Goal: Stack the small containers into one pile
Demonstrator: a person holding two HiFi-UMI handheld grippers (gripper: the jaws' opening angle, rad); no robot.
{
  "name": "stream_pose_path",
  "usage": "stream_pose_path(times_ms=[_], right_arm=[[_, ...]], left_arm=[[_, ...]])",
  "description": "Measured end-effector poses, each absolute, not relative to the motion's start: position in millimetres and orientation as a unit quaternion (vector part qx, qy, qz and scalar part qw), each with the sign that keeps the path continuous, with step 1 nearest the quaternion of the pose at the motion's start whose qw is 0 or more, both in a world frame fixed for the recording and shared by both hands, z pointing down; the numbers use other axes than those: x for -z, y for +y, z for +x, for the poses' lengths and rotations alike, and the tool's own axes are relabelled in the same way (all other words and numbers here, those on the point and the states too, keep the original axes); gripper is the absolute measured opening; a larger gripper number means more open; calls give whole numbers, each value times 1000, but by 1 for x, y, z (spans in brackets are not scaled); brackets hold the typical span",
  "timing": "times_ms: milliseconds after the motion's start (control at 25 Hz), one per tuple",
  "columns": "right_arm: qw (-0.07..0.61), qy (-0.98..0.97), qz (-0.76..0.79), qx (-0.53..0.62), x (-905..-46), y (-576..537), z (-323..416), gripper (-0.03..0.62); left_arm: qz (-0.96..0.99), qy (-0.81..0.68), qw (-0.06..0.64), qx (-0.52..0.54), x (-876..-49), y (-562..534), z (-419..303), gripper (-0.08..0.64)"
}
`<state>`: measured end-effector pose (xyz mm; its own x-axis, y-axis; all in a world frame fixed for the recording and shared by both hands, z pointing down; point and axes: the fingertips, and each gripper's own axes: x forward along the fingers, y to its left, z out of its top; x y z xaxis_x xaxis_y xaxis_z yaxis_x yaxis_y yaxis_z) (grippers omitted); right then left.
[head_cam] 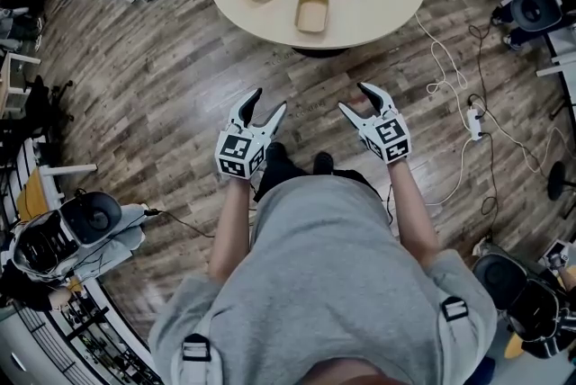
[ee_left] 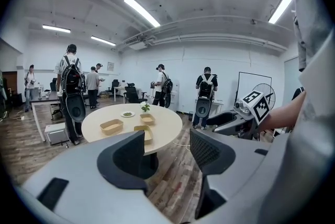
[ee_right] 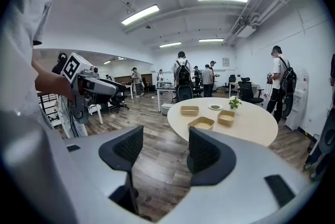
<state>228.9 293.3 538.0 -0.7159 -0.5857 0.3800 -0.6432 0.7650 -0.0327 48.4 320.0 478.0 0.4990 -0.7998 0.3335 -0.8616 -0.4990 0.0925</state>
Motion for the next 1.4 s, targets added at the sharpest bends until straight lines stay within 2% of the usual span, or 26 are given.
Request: stream_pose_path(times_ms=[760, 1400], right_arm=[[175, -927, 319, -92, -547, 281, 217, 285], [206, -922, 315, -88, -565, 221, 178, 272]], left_arm=[[844, -505, 134, -122, -484, 318, 31, 275], [850, -495, 145, -110, -503, 244, -6, 275]])
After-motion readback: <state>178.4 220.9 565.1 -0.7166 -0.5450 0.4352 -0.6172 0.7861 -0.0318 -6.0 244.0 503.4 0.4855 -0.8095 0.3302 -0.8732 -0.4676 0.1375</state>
